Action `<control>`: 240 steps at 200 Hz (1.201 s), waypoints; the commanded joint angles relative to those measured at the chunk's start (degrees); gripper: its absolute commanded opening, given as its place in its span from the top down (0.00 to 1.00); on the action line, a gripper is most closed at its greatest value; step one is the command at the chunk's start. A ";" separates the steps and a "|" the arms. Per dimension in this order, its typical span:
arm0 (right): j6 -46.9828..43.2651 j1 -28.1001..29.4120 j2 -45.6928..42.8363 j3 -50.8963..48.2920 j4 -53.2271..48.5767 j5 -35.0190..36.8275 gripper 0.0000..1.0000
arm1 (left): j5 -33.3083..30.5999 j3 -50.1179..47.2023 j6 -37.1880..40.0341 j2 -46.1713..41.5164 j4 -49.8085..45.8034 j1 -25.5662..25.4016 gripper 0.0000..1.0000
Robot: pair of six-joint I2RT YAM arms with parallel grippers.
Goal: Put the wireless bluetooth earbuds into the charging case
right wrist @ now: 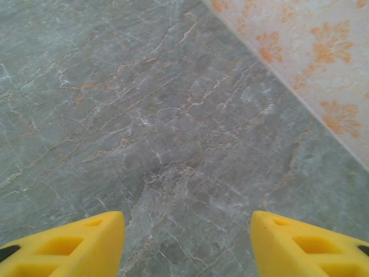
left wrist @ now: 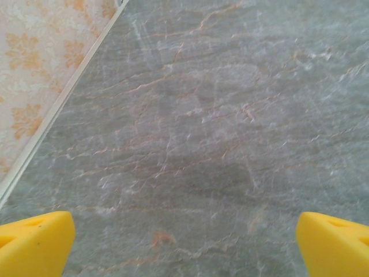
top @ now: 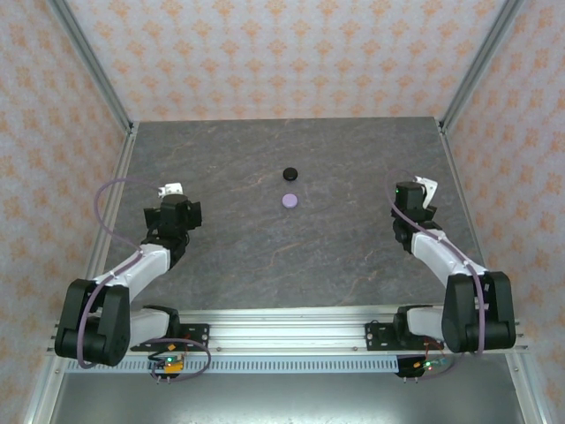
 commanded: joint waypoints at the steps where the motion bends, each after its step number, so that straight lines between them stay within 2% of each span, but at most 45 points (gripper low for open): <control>1: -0.38 -1.98 1.80 -0.70 6.43 -7.97 0.38 | 6.64 -1.61 -0.19 1.38 11.22 1.60 0.00; 84: -3.59 -2.69 5.70 -7.98 29.09 -14.17 0.28 | 16.61 -1.79 2.22 7.47 21.19 3.50 0.00; 151: -4.23 -3.84 9.59 -13.71 43.73 -16.45 0.25 | 17.48 -4.63 3.11 11.19 30.07 3.59 0.00; 175: -3.88 -3.84 12.19 -16.45 50.88 -15.59 0.19 | 17.53 -6.06 3.32 13.77 34.55 3.61 0.00; 188: -4.19 -3.84 13.21 -15.57 50.14 -16.03 0.19 | 16.92 -6.24 3.04 15.73 36.92 3.57 0.00; 204: -4.48 -3.84 13.39 -13.99 47.47 -16.39 0.17 | 14.23 -1.66 2.22 16.43 29.26 3.53 0.00; 209: -4.51 -3.83 13.47 -13.47 46.71 -16.47 0.12 | 14.27 -1.66 2.62 16.10 28.45 3.18 0.00; 212: -4.55 -3.83 13.40 -13.17 45.88 -16.61 0.02 | 14.27 -1.56 2.67 16.11 28.34 3.14 0.00; 214: -4.66 -3.82 13.42 -13.03 45.50 -16.70 0.00 | 14.19 -1.51 2.64 16.22 28.52 3.10 0.00; 240: -5.29 -2.91 13.77 -12.14 44.58 -15.41 0.01 | 14.01 -1.59 2.74 16.19 28.52 3.00 0.00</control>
